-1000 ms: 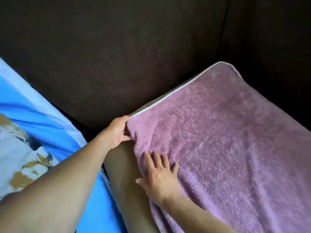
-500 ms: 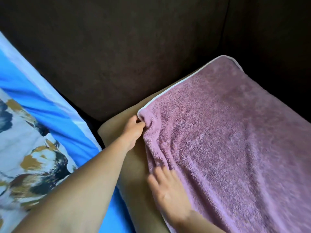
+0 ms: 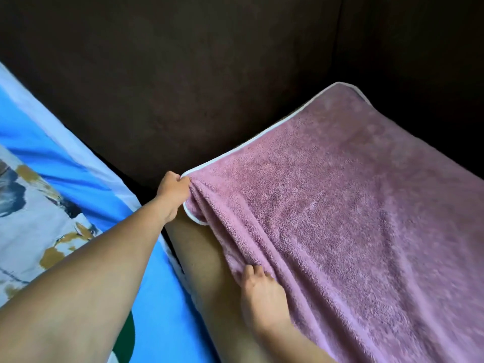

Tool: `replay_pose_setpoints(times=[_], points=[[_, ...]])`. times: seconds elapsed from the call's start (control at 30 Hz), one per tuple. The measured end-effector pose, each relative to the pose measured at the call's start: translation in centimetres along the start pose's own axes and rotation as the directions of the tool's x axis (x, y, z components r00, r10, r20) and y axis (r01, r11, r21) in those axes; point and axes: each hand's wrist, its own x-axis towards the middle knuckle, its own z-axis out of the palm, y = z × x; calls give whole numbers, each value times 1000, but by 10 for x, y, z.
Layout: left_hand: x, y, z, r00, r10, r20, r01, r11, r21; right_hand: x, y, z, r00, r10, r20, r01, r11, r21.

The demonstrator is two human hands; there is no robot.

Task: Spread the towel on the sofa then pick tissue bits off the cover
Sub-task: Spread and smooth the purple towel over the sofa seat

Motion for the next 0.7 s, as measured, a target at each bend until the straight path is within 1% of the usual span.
replay_pose_setpoints(times=[0.03, 0.07, 0.1, 0.13, 0.17, 0.2, 0.23, 0.27, 0.3, 0.33, 0.37, 0.4, 0.43, 0.47, 0.5, 0.53, 0.57, 0.63, 0.7], points=[[2, 0, 2, 997, -75, 35, 78, 991, -105, -1, 0, 1, 1000, -10, -3, 10, 995, 100], [4, -1, 4, 994, -103, 44, 108, 983, -146, -5, -1, 6, 999, -36, -37, 43, 977, 210], [6, -2, 5, 995, -90, 30, 94, 986, -140, -11, -6, 11, 996, -76, -46, 86, 951, 296], [6, -3, 3, 999, -39, -11, 37, 995, -98, -18, -13, 16, 990, -131, -51, 141, 925, 354], [7, -4, -1, 997, 54, -55, -53, 998, 14, -25, -23, 20, 985, -169, -46, 173, 898, 404], [10, -6, -8, 982, 176, -74, -161, 972, 174, -30, -31, 23, 982, -185, -41, 184, 874, 450], [10, -7, -16, 953, 300, -49, -267, 902, 339, -33, -37, 28, 981, -189, -40, 185, 858, 480], [9, -8, -27, 914, 404, 35, -370, 795, 480, -32, -42, 31, 984, -175, -44, 173, 848, 500], [7, -9, -37, 866, 473, 160, -472, 671, 571, -30, -45, 34, 988, -147, -38, 145, 845, 515], [6, -9, -46, 805, 514, 297, -574, 547, 609, -27, -46, 38, 993, -118, -24, 112, 840, 530], [4, -9, -53, 749, 509, 424, -649, 436, 624, -25, -47, 40, 995, -100, -13, 91, 833, 545], [2, -8, -59, 722, 468, 510, -684, 370, 628, -23, -49, 43, 996, -91, -11, 82, 830, 551], [2, -5, -64, 736, 407, 541, -674, 374, 637, -20, -52, 46, 996, -85, -12, 78, 831, 551], [3, -1, -68, 759, 355, 546, -651, 399, 646, -18, -54, 50, 996, -84, -17, 80, 836, 543], [7, 0, -70, 768, 336, 545, -640, 402, 655, -16, -58, 54, 996, -86, -17, 81, 843, 532], [10, 1, -71, 755, 350, 554, -655, 369, 659, -13, -60, 57, 996, -90, -17, 86, 849, 521], [15, 0, -72, 729, 377, 571, -679, 298, 671, -12, -61, 61, 995, -96, -13, 89, 857, 508], [19, -2, -68, 664, 421, 618, -713, 107, 693, -9, -61, 68, 994, -110, -22, 107, 868, 486], [23, -7, -55, 622, 408, 668, -703, -84, 706, -6, -60, 74, 992, -123, -14, 116, 884, 453]])
